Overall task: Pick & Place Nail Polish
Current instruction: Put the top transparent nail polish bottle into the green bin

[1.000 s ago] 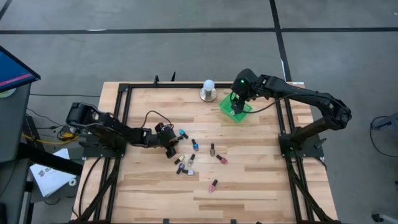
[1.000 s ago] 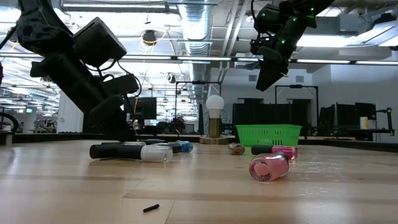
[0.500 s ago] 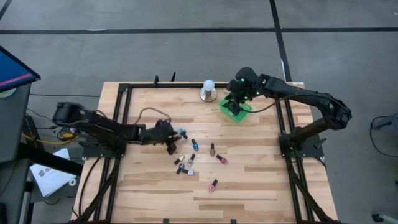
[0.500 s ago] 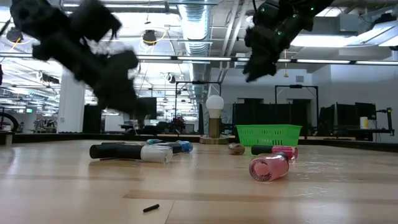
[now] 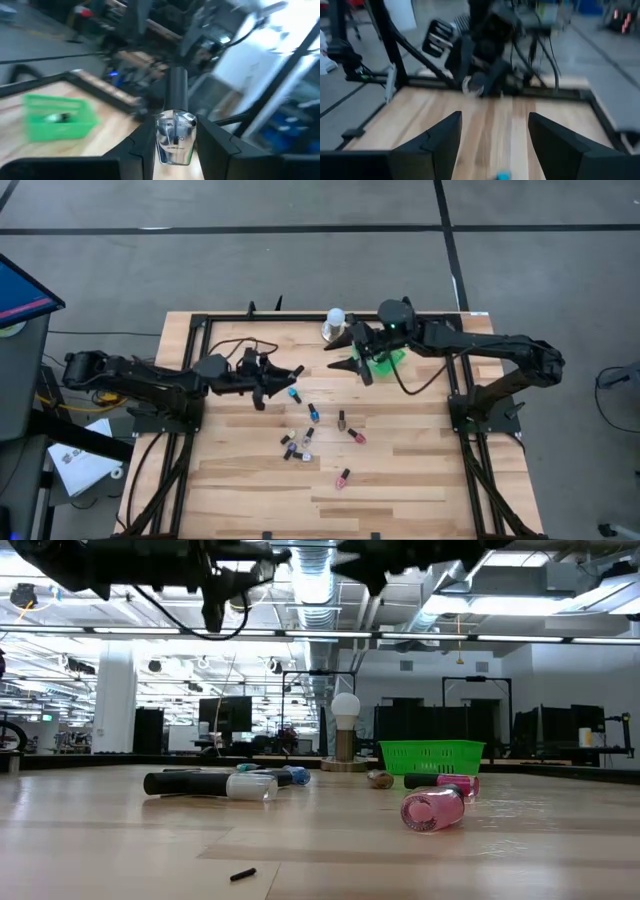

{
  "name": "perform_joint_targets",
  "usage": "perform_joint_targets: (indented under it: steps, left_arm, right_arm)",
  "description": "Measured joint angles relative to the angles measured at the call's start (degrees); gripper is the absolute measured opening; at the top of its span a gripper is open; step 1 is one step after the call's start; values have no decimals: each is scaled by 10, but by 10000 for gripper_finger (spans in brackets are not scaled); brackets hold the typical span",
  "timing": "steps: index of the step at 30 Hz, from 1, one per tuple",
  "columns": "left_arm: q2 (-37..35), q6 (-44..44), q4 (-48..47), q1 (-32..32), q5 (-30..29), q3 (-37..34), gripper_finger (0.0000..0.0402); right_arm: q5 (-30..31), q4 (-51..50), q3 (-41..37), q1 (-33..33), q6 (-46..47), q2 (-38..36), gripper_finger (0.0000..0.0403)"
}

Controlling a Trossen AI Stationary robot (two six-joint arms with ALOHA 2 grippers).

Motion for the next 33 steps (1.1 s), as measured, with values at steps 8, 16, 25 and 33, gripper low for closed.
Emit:
perform_joint_targets:
  steps: [8,16,25,33]
  left_arm:
    - [46,3,11,2,112,92,100]
    - [121,0,10,20,195,168,112]
    - [164,-32,20,28,232,184,114]
    - [165,-43,15,29,222,184,112]
  right_arm:
    - [-16,50,0,20,-22,0,221]
    - [-42,76,0,43,-27,0,221]
    - [-56,70,-1,63,-41,0,221]
    - [-80,74,0,68,-43,0,221]
